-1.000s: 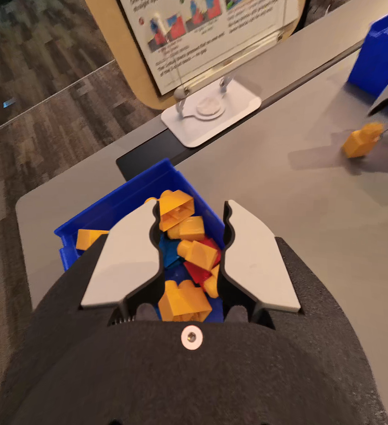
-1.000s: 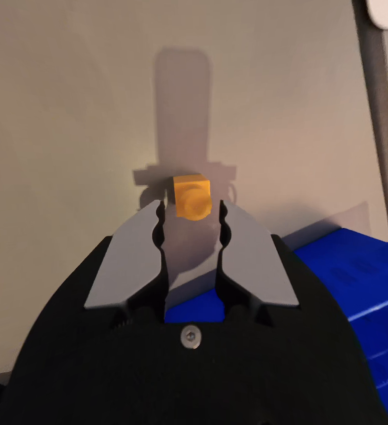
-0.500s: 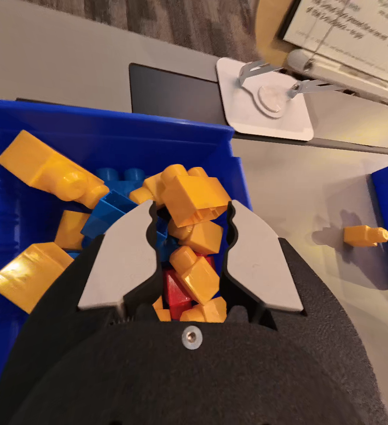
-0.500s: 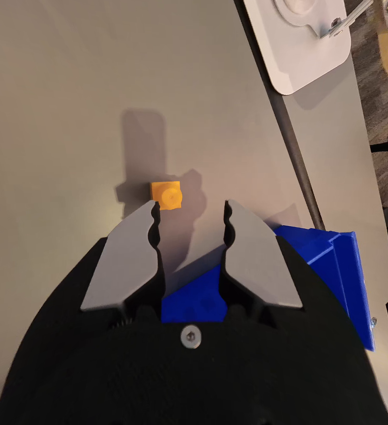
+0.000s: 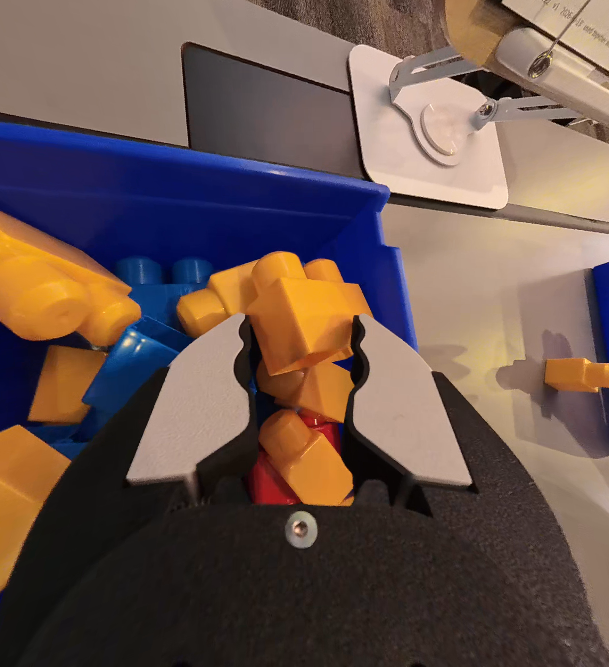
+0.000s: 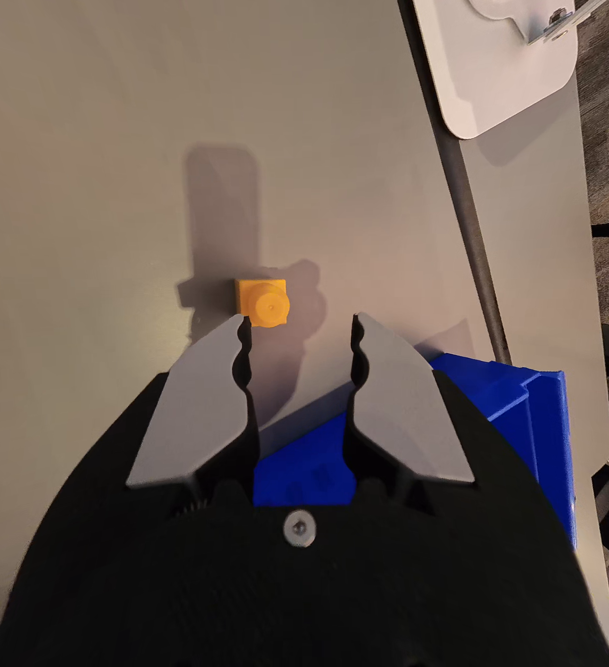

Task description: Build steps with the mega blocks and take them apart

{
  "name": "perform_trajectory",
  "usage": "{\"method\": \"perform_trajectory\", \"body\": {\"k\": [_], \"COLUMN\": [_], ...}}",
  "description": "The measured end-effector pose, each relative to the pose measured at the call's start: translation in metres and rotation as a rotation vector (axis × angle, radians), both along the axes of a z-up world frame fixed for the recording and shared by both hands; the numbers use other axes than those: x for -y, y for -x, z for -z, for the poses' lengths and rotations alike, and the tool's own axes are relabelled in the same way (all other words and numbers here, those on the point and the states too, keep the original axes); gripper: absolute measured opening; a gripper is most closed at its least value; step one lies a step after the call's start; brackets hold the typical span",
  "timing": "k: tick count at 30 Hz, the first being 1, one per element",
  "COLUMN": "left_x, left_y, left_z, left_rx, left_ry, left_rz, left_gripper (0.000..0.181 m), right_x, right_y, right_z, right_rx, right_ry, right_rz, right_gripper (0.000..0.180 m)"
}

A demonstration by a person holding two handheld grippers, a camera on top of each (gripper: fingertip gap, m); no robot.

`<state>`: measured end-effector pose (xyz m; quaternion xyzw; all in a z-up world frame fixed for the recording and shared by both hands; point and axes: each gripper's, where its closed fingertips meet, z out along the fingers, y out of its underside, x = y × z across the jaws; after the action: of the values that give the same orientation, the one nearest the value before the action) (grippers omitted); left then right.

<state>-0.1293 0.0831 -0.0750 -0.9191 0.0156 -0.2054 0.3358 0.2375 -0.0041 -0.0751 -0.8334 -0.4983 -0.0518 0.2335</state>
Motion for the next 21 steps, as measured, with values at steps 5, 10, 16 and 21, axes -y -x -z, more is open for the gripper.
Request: {"method": "perform_trajectory", "body": {"k": [5,10,16,21], "left_x": [0.008,0.025,0.04,0.068], "left_y": [0.003,0.0,-0.001,-0.036], "left_z": [-0.011,-0.038,-0.081,-0.135], "left_rx": [0.037,-0.014,-0.094,0.02], "left_ry": [-0.011,-0.083,-0.22,-0.384], "left_rz": [0.064,0.16,0.18,0.293], "left_gripper": [0.043,0.038,0.036,0.036], "right_x": [-0.001,-0.002,-0.005,-0.018], "right_y": [-0.004,-0.008,-0.013,-0.009], "right_z": [0.005,0.009,0.009,-0.026], "right_rx": [0.025,0.039,0.052,-0.021], "right_ry": [0.006,0.006,-0.016,-0.19], "right_rz": [0.004,0.005,0.021,0.1], "right_gripper": [0.054,0.055,0.054,0.052]}}
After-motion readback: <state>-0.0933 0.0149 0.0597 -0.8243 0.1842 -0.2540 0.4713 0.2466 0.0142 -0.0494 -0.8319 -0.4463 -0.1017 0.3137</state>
